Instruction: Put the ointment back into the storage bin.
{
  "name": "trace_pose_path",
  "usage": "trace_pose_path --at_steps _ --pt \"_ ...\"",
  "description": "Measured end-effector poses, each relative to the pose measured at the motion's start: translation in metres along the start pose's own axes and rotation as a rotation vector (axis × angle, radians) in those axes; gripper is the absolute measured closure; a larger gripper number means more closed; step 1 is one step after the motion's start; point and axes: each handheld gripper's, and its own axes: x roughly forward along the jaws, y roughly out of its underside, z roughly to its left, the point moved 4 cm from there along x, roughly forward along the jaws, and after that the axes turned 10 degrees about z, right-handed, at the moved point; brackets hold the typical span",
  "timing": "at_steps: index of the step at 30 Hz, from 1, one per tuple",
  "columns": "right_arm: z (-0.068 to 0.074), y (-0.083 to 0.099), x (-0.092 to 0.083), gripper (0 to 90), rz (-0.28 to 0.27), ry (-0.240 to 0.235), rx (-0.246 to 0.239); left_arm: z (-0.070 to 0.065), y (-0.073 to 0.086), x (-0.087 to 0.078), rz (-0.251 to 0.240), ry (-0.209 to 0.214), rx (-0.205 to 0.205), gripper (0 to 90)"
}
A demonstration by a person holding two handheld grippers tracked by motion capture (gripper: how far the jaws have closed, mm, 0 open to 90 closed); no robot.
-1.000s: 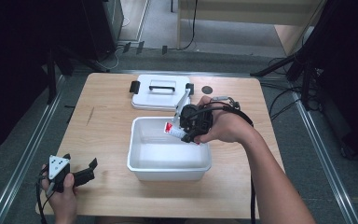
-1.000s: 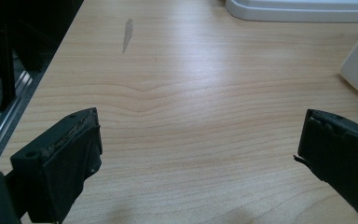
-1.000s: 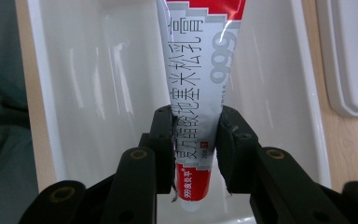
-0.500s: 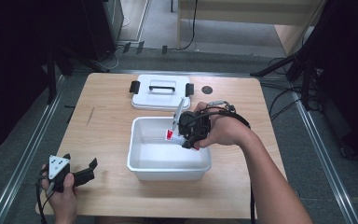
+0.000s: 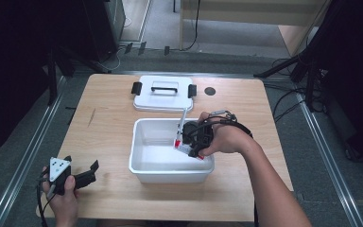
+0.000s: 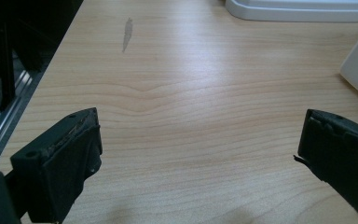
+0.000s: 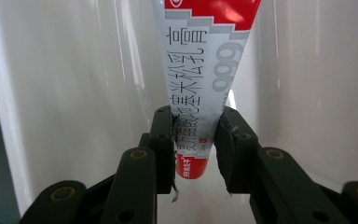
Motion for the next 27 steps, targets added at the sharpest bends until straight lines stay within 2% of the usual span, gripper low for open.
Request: trace_pose_path --at_steps 6,8,11,27 --pt "0.003 -0.003 0.011 70.4 0.054 0.010 -0.009 0.000 0.000 0.000 -0.001 0.000 -0.002 0.3" --pt "0.004 -0.004 0.013 70.4 0.070 0.017 -0.027 0.000 0.000 0.000 0.000 0.001 -0.003 0.3" --pt "0.005 -0.007 0.017 70.4 0.096 0.021 -0.021 0.000 0.000 0.000 0.000 0.001 -0.003 0.3" --pt "0.006 -0.015 0.033 70.3 0.187 0.034 -0.049 0.001 0.000 0.000 0.002 0.003 -0.006 0.3"
